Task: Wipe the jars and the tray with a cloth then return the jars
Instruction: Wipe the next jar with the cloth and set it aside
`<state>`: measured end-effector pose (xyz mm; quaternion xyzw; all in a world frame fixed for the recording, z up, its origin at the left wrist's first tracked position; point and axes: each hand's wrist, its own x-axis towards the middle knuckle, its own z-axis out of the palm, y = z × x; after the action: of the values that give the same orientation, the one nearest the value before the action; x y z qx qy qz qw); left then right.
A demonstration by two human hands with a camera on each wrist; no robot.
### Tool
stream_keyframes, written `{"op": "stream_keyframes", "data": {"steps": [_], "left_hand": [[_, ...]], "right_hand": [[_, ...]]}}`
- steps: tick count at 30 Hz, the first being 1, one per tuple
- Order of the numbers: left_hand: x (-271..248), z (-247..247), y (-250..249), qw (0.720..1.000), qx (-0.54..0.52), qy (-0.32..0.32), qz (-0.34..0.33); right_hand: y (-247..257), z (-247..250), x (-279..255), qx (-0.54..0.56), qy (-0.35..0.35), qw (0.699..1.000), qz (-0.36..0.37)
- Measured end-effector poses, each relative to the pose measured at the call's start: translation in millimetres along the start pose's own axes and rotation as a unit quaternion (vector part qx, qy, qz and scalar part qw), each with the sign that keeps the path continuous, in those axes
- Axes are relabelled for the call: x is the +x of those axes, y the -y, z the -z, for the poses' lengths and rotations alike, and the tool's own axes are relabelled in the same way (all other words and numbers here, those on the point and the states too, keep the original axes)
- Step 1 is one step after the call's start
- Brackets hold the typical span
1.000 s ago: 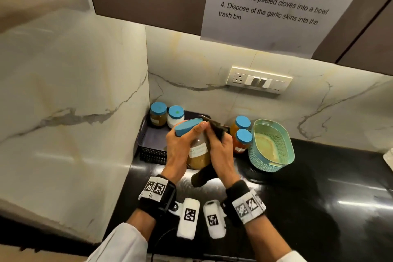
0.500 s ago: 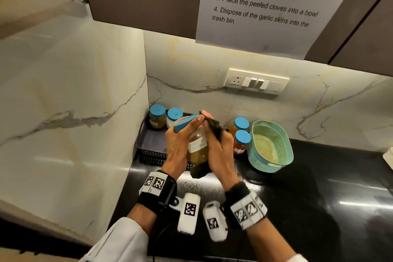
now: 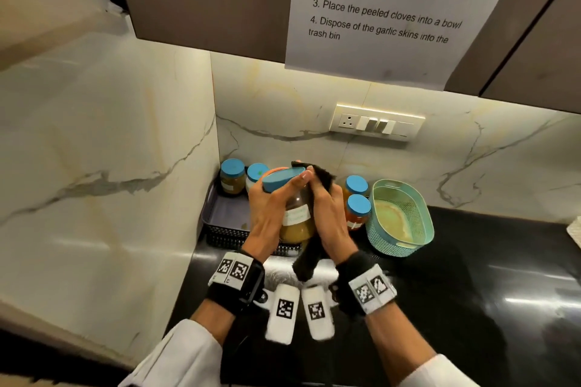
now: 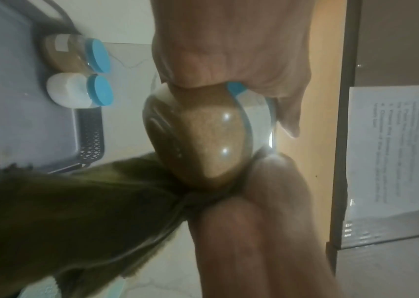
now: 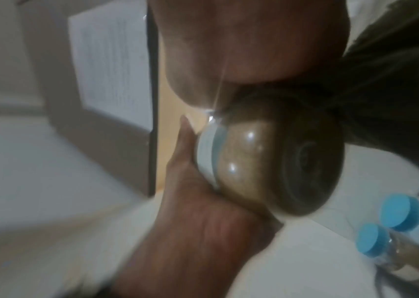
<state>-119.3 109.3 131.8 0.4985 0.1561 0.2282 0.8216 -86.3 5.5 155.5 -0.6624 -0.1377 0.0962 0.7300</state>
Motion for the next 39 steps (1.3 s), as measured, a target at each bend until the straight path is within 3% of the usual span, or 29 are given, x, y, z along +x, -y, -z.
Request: {"op": "stream_keyframes", "data": {"steps": [5,11,15,17,21,22,27,29,32,34,37,39], "left_hand": [[12,5,-6,1.0,-0.023,-0.016,-0.001],[13,-2,-4,1.0,0.006,-0.016,-0.007],[21,5,-11,1.0,-0.011,-0.016,-0.003],[21,7,-10,1.0,-0.014,-0.018,-0.004],[19,0,-10,0.999,-0.016,-0.028,0.005],[23,1,-13,1.0,-0.015,-0.021,0.005],[27,7,-18,1.0,-0.01,-0.02,0.006],[22,4,-16,1.0,-0.008,-0.022,0.012],[17,-1,-18,1.0,-0.001,-0.029,0.012],[20,0,-21,1.0,0.009,-0.016,0.005],[23,3,-24,1.0,-0.002,-0.01,0.006],[19,2,-23,1.0,0.005,-0.003,0.015]], "right_hand": [[-30,-11,-30,-0.034,0.038,0.988,0.143],[0,-5,7,-0.048,-0.003,0.997,0.067],[-19,-17,-25,-0.084,0.036,0.978,0.187],[-28,-15,-21,-0.1,0.054,0.973,0.2],[-4,-10,12,-0.05,0.013,0.995,0.083],[-2,-15,10,-0.054,-0.003,0.995,0.085],[-27,-21,-19,-0.112,0.049,0.967,0.222],[-23,-17,1,-0.075,0.043,0.982,0.169],[-5,-13,15,-0.032,-0.021,0.998,0.05],[-6,-19,-4,-0.039,-0.03,0.995,0.09],[-23,-23,-26,-0.113,0.014,0.965,0.235],[-27,-22,-18,-0.142,0.018,0.954,0.265]]}}
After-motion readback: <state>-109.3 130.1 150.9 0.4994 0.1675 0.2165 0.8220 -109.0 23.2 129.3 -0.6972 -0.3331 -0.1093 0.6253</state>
